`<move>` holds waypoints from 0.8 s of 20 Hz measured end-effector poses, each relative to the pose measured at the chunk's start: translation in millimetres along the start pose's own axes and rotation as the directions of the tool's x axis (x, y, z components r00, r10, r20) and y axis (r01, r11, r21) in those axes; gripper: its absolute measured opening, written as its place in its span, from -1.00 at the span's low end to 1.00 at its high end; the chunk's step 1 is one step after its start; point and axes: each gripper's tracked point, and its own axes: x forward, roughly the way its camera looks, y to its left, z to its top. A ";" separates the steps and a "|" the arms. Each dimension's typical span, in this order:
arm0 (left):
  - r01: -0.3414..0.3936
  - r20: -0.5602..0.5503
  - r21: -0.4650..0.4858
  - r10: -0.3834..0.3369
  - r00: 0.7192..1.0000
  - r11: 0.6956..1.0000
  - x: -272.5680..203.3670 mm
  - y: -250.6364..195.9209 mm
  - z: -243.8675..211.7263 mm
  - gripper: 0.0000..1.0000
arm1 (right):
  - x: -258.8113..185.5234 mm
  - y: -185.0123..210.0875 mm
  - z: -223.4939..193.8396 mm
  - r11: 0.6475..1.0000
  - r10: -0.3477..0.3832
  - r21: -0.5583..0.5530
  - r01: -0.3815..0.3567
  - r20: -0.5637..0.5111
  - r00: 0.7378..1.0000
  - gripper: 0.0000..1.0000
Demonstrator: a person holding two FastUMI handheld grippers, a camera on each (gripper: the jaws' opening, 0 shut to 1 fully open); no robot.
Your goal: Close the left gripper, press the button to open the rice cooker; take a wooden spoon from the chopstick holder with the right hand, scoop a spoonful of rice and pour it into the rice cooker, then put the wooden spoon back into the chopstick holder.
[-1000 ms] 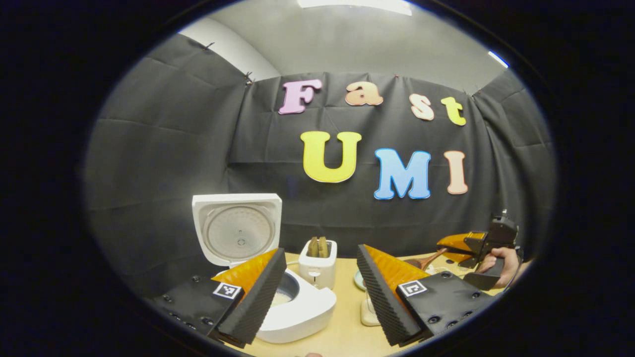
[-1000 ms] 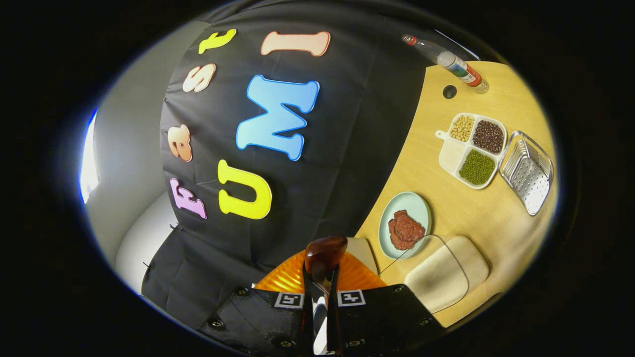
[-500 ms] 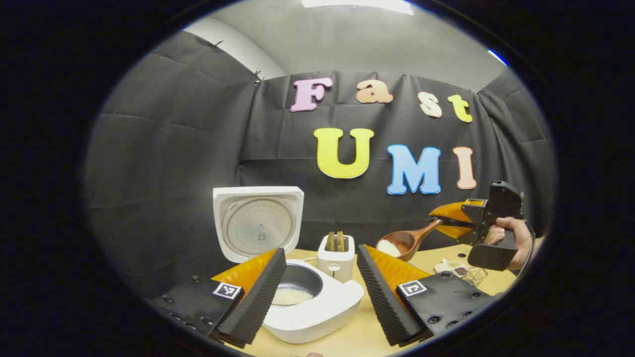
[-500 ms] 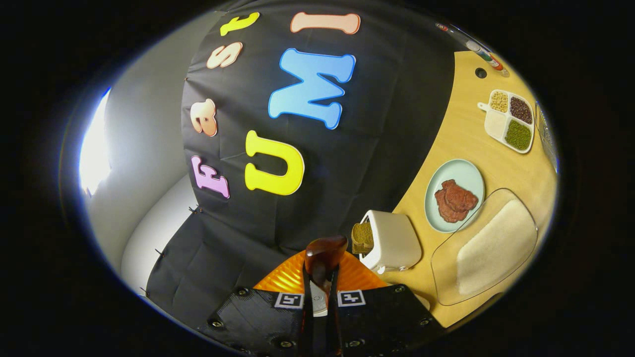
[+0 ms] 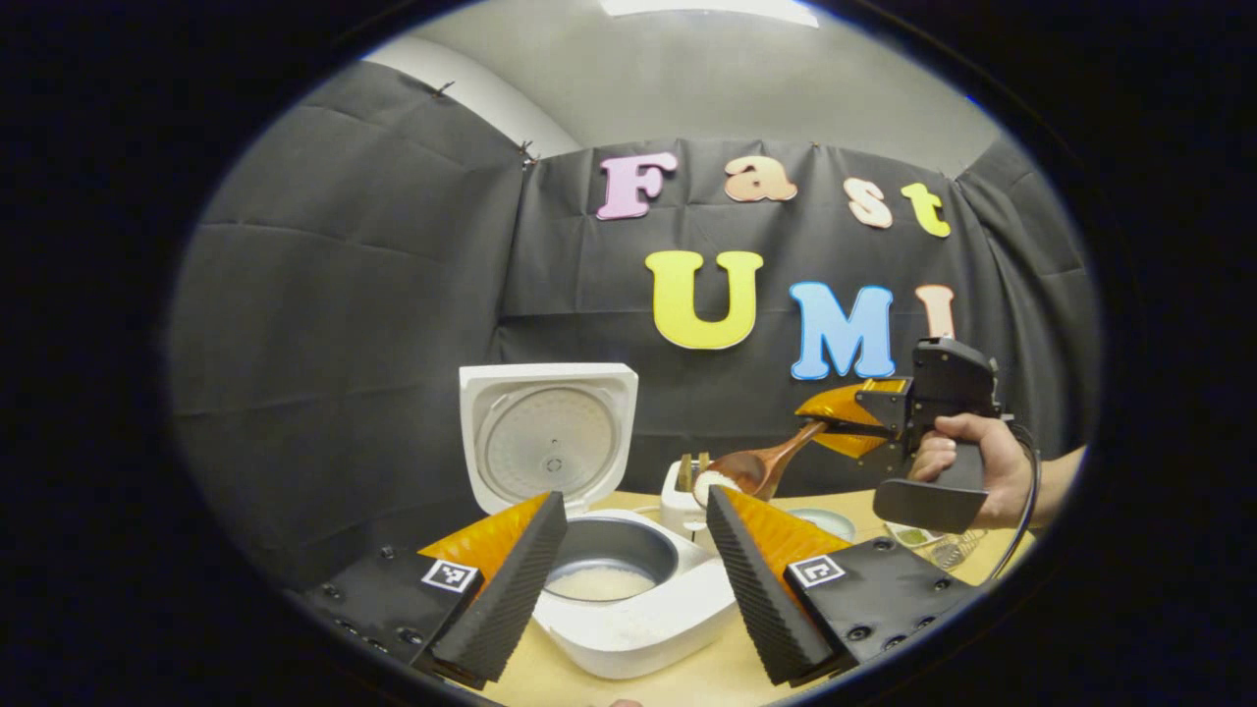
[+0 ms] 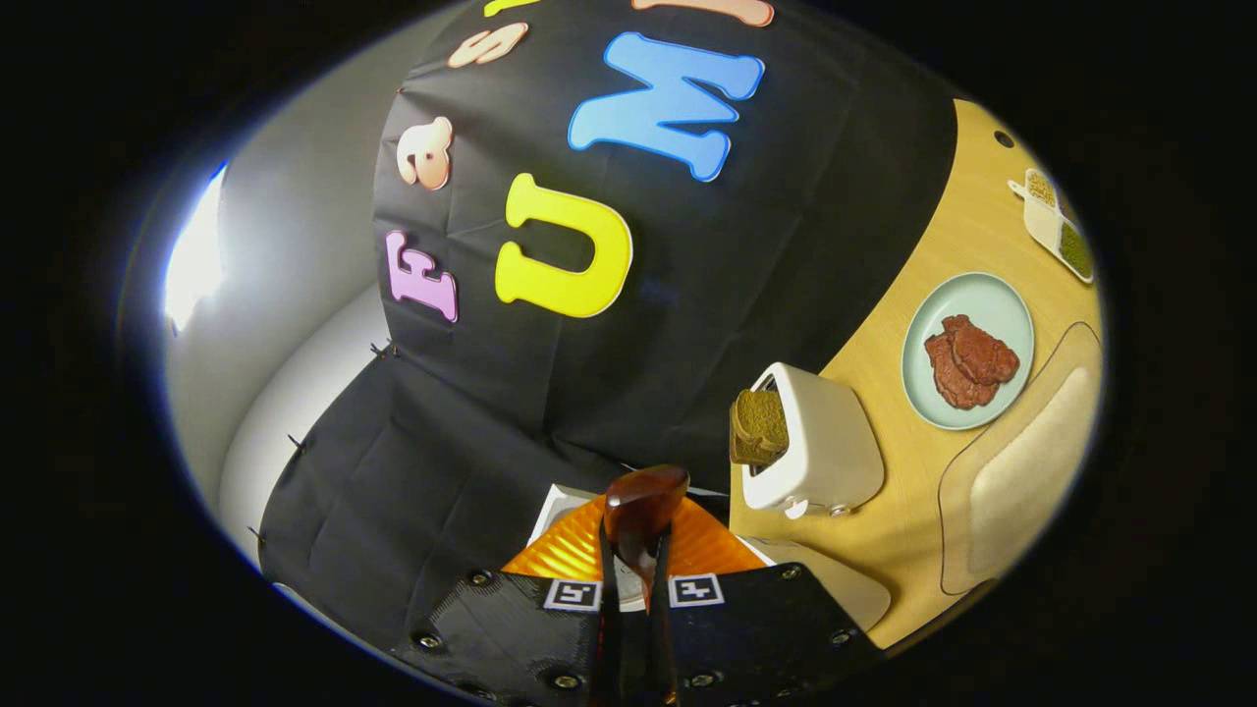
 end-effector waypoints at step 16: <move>-0.076 -0.004 -0.027 0.075 0.997 0.997 -7.4 21.7 -11.0 0.98 | 87.0 9.1 -82.0 0.924 -0.066 -0.383 -0.003 -0.166 0.984 -0.79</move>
